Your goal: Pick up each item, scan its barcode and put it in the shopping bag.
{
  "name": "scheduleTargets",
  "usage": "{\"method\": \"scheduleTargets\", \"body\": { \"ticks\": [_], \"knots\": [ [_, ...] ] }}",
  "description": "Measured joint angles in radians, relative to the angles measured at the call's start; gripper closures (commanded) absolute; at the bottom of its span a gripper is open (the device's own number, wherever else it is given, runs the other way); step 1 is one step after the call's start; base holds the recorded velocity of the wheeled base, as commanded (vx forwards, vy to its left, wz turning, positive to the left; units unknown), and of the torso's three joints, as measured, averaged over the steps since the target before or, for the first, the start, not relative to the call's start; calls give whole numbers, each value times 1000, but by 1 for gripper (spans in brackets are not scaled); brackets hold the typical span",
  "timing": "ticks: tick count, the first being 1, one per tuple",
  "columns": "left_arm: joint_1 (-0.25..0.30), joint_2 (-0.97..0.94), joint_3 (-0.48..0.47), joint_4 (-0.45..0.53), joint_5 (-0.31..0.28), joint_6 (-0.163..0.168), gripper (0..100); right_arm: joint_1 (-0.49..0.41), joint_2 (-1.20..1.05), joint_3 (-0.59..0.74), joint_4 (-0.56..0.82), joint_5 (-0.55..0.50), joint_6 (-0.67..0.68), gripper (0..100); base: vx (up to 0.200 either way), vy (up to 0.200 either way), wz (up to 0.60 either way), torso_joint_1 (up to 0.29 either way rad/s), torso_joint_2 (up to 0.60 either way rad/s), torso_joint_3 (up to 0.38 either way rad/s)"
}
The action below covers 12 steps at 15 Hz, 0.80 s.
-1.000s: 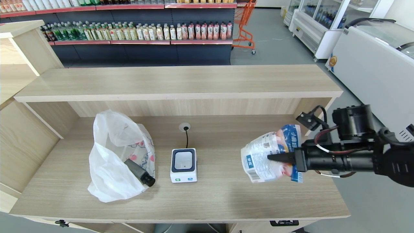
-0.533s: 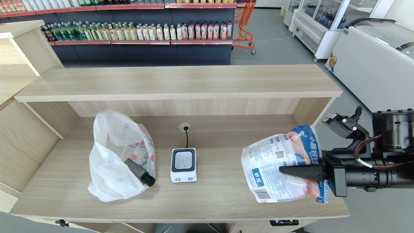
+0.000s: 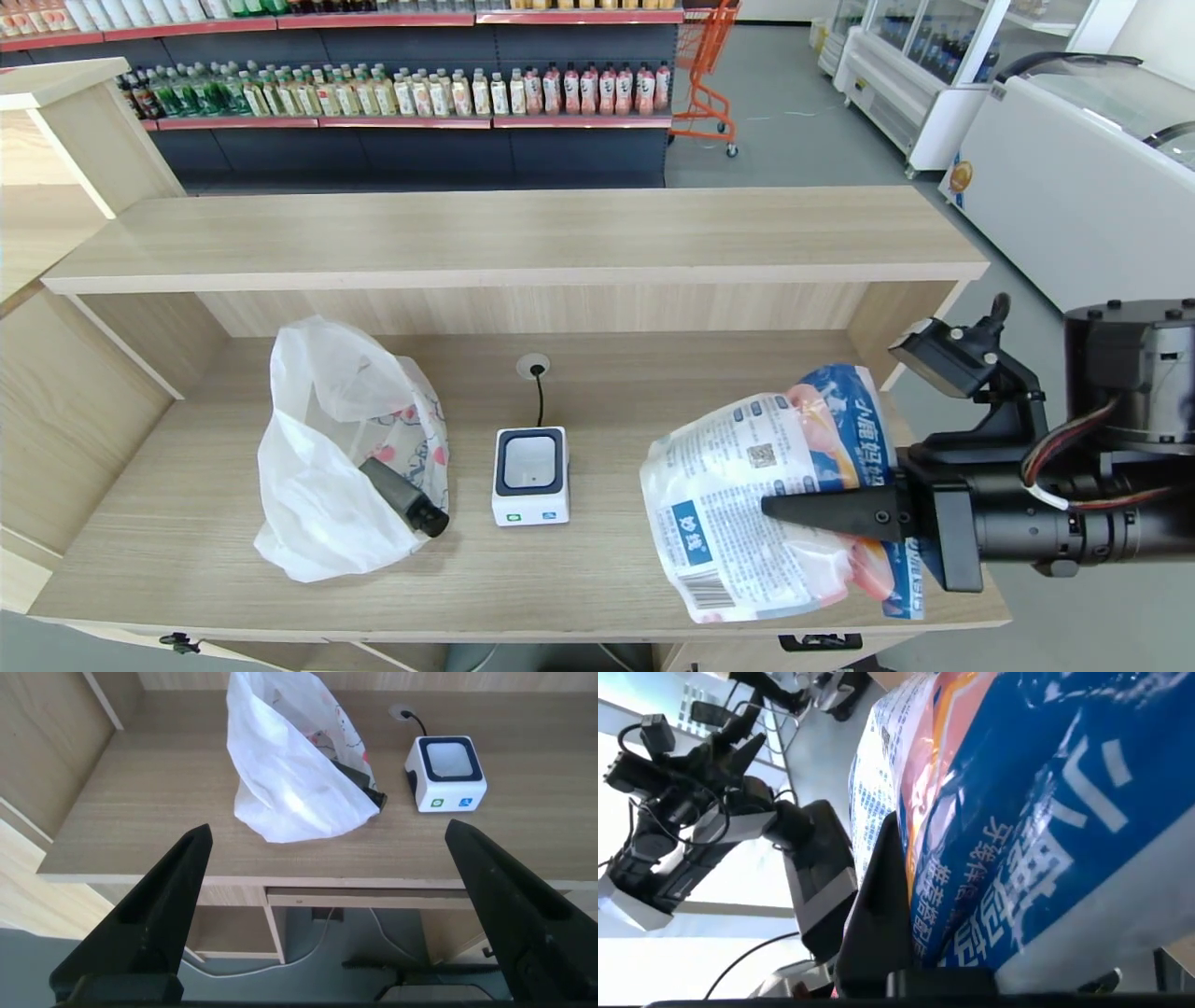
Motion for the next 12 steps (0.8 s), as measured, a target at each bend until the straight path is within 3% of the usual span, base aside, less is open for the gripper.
{"method": "scheduleTargets", "body": {
  "ticks": [12],
  "knots": [
    [1, 0, 0, 0, 0, 0, 0, 53, 33, 9, 3, -67, -3, 100, 0, 0, 0, 0, 0, 0]
  ]
}}
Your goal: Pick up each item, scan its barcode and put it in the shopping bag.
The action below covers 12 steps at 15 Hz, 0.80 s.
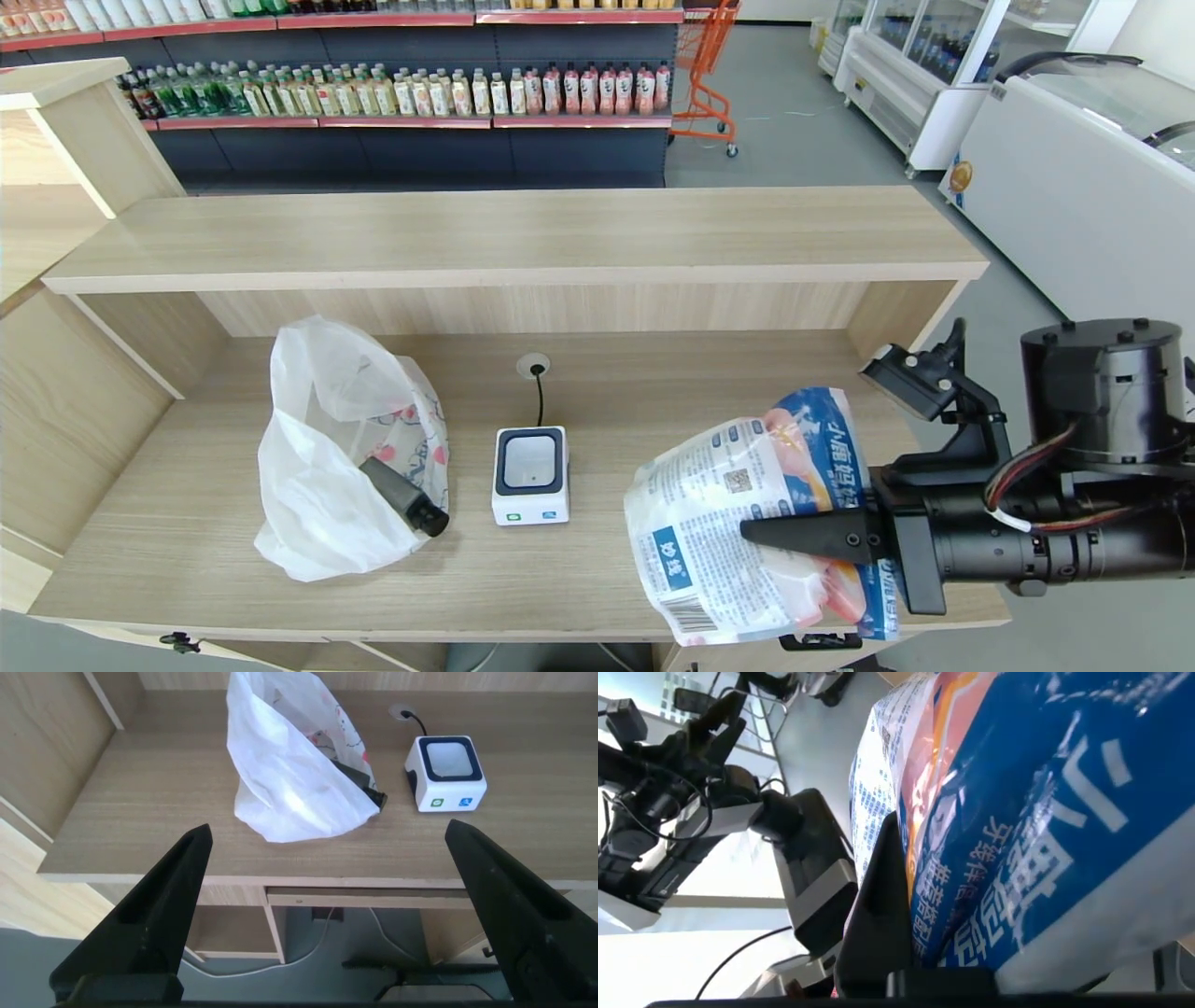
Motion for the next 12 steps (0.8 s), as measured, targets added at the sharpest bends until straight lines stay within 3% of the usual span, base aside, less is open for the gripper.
{"method": "scheduleTargets", "body": {
  "ticks": [4, 7, 9, 12],
  "knots": [
    [-1, 0, 0, 0, 0, 0, 0, 0, -8, 2, 0, -7, -6, 100, 0, 0, 0, 0, 0, 0],
    [-1, 0, 0, 0, 0, 0, 0, -7, -21, 0, -3, -59, -90, 100, 0, 0, 0, 0, 0, 0],
    [-1, 0, 0, 0, 0, 0, 0, -43, -35, 0, 1, -133, -334, 100, 0, 0, 0, 0, 0, 0],
    [-1, 0, 0, 0, 0, 0, 0, -170, -81, 15, 48, -235, -721, 100, 0, 0, 0, 0, 0, 0]
  ]
}}
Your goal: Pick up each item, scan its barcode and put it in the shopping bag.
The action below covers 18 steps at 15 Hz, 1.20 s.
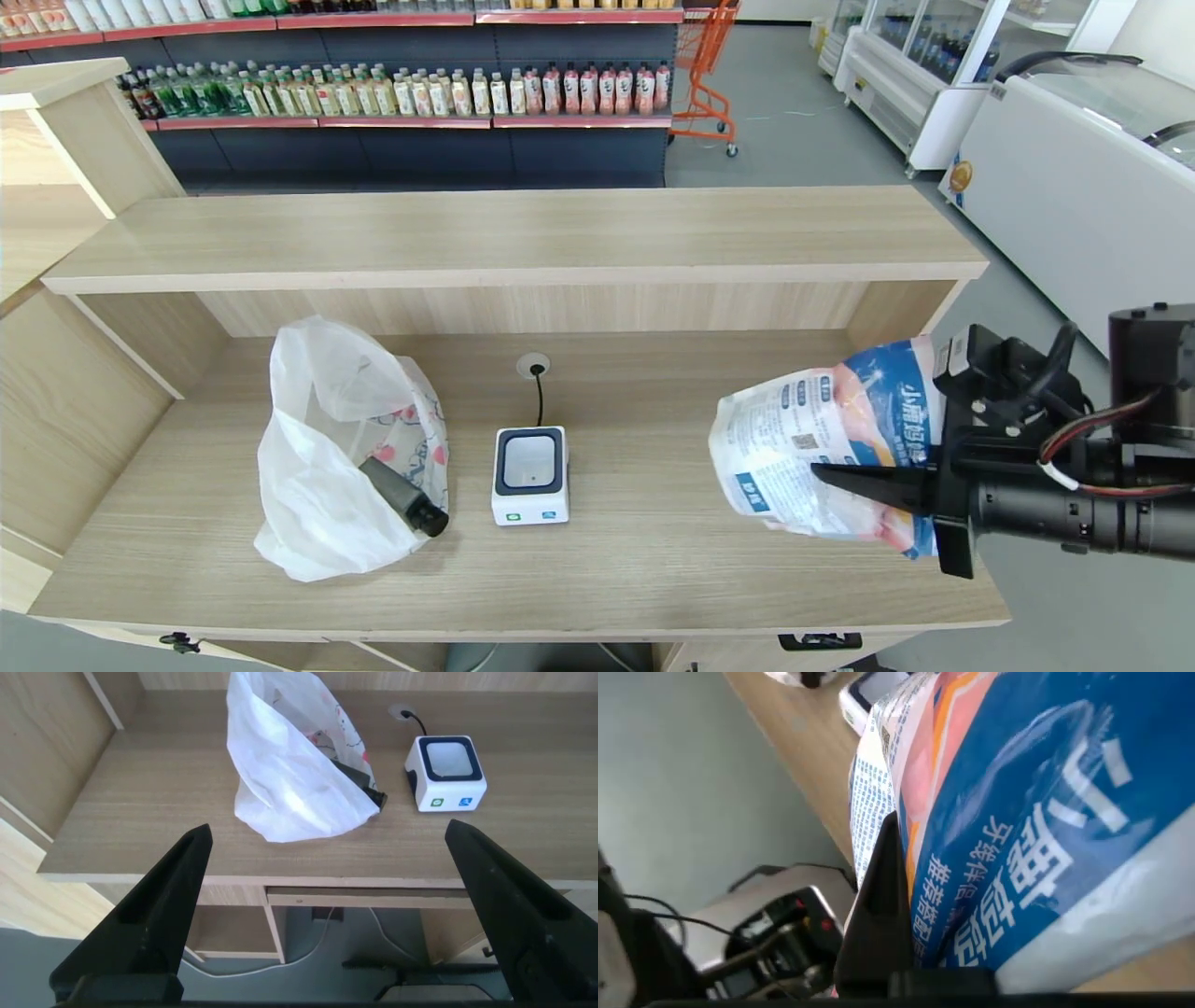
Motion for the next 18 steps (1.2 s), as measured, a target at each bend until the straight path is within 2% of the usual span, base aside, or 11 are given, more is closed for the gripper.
{"method": "scheduleTargets", "body": {
  "ticks": [2, 4, 13, 18],
  "knots": [
    [0, 0, 0, 0, 0, 0, 0, -82, -28, 24, 17, -56, -246, 100, 0, 0, 0, 0, 0, 0],
    [0, 0, 0, 0, 0, 0, 0, -127, -46, 55, 20, -88, -344, 100, 0, 0, 0, 0, 0, 0],
    [0, 0, 0, 0, 0, 2, 0, -143, -48, 79, -20, -63, -318, 100, 0, 0, 0, 0, 0, 0],
    [0, 0, 0, 0, 0, 1, 0, -137, -45, 74, -22, -13, -254, 100, 0, 200, 0, 4, 4, 1]
  ]
}}
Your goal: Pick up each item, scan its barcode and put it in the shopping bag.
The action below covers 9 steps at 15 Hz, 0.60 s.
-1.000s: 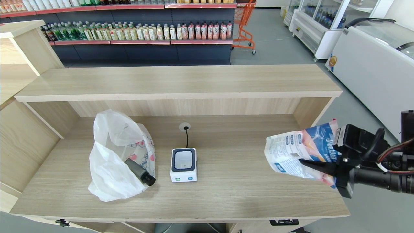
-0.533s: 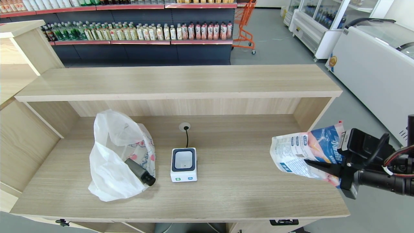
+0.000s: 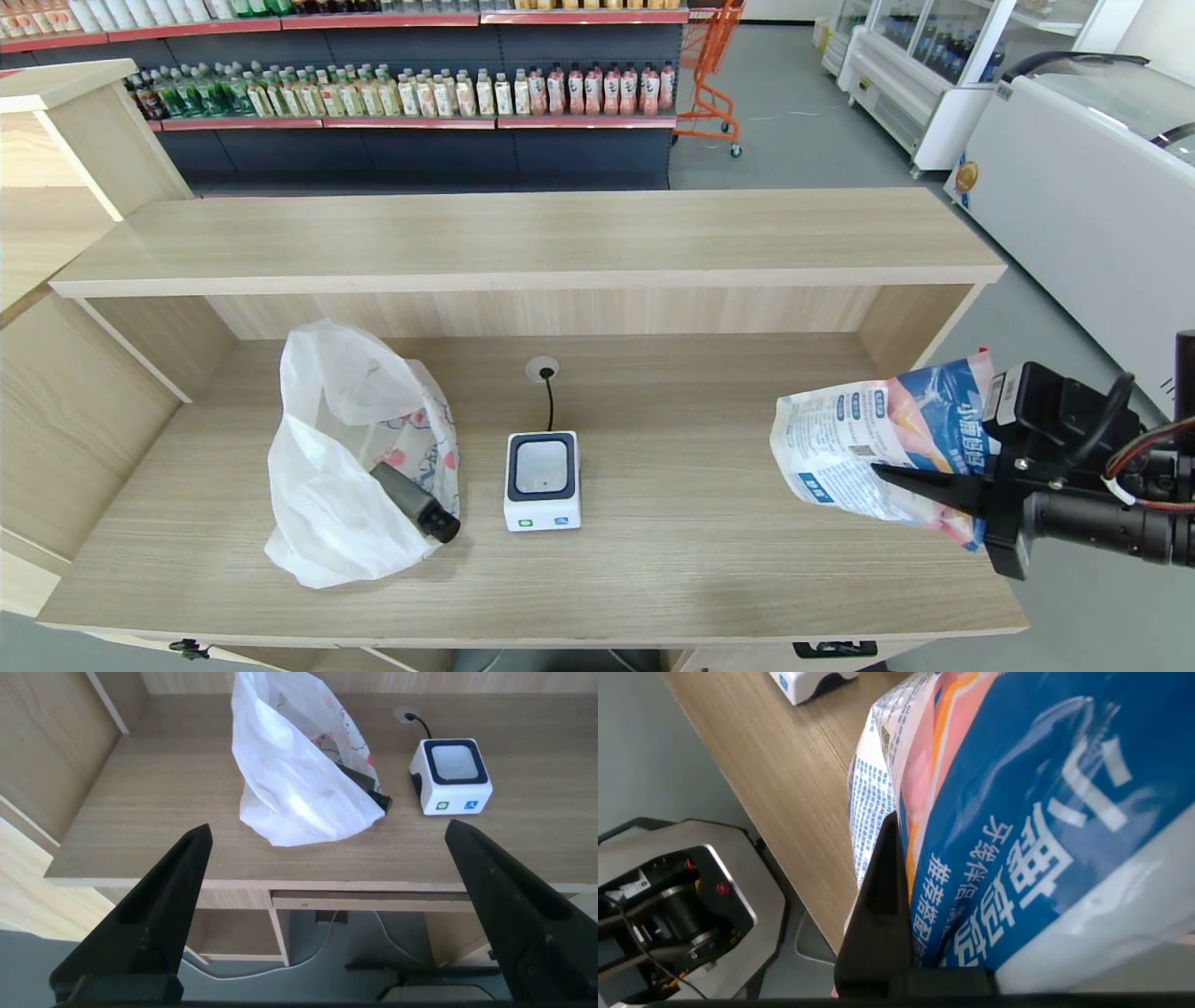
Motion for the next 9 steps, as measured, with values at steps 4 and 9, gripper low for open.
{"method": "scheduleTargets", "body": {
  "ticks": [4, 9],
  "knots": [
    [0, 0, 0, 0, 0, 2, 0, -3, 11, -1, 1, 1, 22, 100, 0, 200, 0, -1, 0, 6],
    [1, 0, 0, 0, 0, 4, 0, -7, 24, 0, 0, 1, 40, 100, 0, 160, 0, 3, 0, 2]
  ]
}}
